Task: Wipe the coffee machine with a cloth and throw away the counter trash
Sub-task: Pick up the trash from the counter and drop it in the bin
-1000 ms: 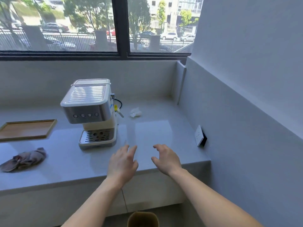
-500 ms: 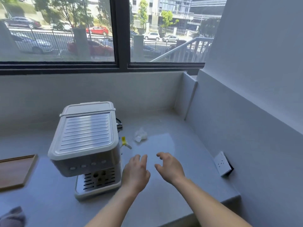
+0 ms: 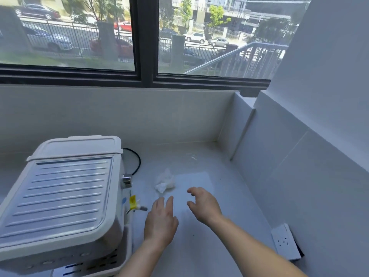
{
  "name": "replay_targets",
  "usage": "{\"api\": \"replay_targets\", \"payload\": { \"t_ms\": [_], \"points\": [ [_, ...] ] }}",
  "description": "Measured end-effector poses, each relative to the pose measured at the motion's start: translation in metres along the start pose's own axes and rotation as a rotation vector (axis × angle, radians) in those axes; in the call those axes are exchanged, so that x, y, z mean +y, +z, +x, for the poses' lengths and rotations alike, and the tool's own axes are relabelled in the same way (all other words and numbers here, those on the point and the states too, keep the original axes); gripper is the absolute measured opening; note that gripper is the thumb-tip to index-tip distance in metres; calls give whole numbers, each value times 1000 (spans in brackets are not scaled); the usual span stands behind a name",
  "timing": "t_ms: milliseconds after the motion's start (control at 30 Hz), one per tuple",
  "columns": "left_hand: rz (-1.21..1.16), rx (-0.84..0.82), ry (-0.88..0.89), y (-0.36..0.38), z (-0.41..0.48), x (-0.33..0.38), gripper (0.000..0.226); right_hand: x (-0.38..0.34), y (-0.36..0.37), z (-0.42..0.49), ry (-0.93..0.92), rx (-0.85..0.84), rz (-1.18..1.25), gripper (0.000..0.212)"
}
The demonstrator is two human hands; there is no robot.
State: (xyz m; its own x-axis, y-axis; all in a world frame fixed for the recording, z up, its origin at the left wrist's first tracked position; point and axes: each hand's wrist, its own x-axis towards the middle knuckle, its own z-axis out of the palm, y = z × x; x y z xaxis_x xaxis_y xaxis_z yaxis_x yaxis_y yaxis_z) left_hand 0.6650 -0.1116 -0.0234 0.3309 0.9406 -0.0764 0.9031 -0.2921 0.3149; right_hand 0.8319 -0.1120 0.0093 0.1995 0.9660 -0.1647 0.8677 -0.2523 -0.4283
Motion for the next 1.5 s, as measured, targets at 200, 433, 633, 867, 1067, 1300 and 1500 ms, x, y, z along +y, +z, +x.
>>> {"api": "replay_targets", "payload": {
  "t_ms": [200,433,633,867,1067,1300,1500],
  "points": [
    [5,84,-148,16,69,18,66,38,-13,109,-103,-4,-109,43],
    [32,6,-212,24,115,11,58,52,-2,176,-227,-28,-232,53],
    [109,-3,-171,24,118,3,30,62,18,172,-258,-52,-327,51],
    [62,13,-147,25,92,10,20,63,22,129,-270,62,-438,21],
    [42,10,-94,22,63,16,21,59,11,90,-273,53,-353,22],
    [13,51,-29,-1,28,22,23,44,-5,22,-312,216,-264,23],
    [-19,66,99,-2,-16,17,18,30,-15,-67,-270,462,-204,6]
  ]
}}
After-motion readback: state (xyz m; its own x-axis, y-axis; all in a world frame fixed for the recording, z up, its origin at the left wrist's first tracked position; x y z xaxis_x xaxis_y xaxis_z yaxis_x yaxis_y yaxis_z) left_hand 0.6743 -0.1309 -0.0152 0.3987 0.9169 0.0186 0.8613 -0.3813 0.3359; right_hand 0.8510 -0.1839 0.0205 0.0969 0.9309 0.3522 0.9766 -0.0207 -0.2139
